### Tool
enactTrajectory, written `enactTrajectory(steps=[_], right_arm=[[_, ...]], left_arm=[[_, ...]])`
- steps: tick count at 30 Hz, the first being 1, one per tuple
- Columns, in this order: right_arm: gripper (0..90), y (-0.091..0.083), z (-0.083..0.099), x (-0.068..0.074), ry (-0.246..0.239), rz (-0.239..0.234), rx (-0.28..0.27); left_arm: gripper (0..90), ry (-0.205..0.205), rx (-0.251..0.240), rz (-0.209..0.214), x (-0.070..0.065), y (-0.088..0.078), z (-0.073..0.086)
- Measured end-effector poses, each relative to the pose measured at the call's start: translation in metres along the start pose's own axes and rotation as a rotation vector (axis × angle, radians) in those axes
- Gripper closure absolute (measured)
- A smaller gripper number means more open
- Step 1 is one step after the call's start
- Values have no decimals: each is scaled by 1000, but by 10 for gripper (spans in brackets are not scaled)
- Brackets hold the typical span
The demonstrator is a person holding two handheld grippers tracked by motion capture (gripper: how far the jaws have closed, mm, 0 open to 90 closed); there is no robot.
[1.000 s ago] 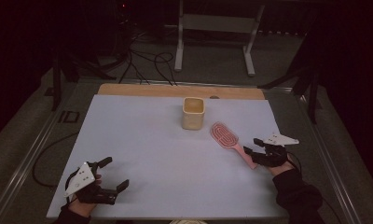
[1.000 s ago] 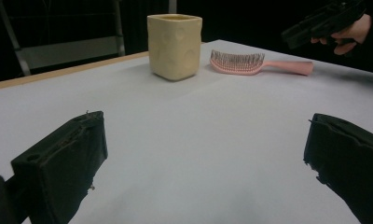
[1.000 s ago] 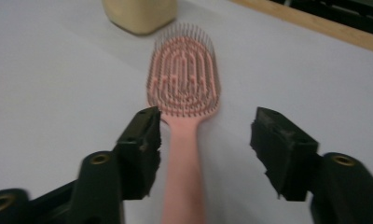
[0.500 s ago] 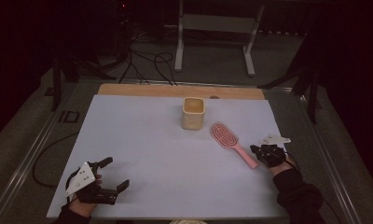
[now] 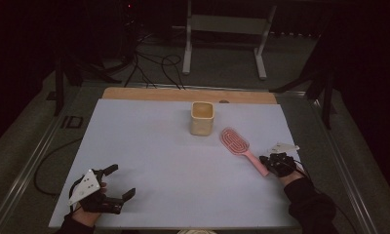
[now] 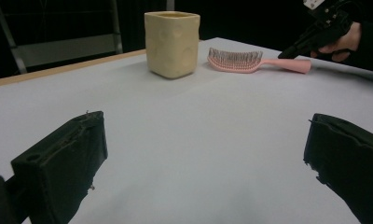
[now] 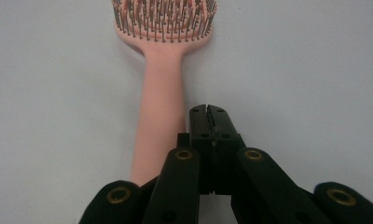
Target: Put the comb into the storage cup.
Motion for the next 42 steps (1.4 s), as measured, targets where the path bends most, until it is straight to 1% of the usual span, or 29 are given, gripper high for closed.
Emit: enactTrajectory(steps=[8, 10, 17, 23, 34, 40, 42], right_arm=[[900, -3, 3, 5, 1, -6, 4], [900, -4, 3, 7, -8, -8, 7], [900, -5, 4, 14, -16, -14, 17], [900, -5, 4, 19, -27, -23, 23], [900, -6, 4, 27, -32, -39, 28], [900, -5, 4, 32, -37, -60, 31], [900, -5, 4, 33, -39, -58, 33]], left_arm=[[1, 4, 3, 1, 0, 0, 0], [1, 4, 3, 1, -1, 0, 0], [1, 4, 3, 1, -1, 0, 0], [1, 5, 2, 2, -1, 0, 0], [1, 6, 2, 2, -1, 0, 0], [1, 6, 3, 4, -1, 0, 0], [1, 5, 4, 4, -1, 0, 0]])
Point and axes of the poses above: each handheld gripper's, and its own axes: y roughly forward along the jaws, z roughly out of its underside, x roughly to its left, the point moved 4 cm from there along y, roughly forward along the jaws, and after that the axes turned 9 degrees about y, right-handed, at the moved point
